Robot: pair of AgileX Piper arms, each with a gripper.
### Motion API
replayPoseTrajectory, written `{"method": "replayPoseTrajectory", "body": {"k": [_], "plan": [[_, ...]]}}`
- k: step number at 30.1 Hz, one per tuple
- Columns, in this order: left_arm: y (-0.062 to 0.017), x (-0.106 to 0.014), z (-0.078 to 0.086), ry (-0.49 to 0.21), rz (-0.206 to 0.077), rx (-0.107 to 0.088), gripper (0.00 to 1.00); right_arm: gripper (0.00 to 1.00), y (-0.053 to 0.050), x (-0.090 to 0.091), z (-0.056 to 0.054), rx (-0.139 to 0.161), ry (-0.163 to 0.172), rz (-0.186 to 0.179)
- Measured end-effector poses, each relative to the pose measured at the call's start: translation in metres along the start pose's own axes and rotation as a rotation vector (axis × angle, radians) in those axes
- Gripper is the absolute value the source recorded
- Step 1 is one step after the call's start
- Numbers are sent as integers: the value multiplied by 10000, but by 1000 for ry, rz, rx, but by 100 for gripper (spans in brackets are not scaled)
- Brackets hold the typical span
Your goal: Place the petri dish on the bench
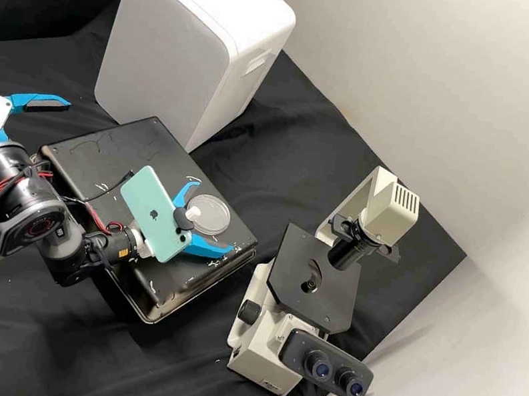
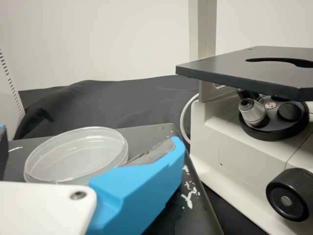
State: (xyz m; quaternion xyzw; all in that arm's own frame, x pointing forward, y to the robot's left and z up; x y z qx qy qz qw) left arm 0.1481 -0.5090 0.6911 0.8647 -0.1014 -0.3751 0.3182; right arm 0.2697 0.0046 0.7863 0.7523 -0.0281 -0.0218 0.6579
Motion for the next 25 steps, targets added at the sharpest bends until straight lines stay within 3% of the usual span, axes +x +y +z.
{"method": "replayPoseTrajectory", "body": {"k": [6, 11, 16, 25], "plan": [[19, -12, -12, 14, 10, -5, 100, 100, -1, -65, -22, -12, -21, 32], [22, -17, -25, 28, 12, -10, 100, 100, 13, -163, -33, -3, -36, 57], [24, -21, -25, 29, 13, -11, 100, 100, 13, -262, -15, 20, -43, 49], [24, -21, -25, 29, 13, -11, 100, 100, 1, -530, -49, 50, -21, 22]]}}
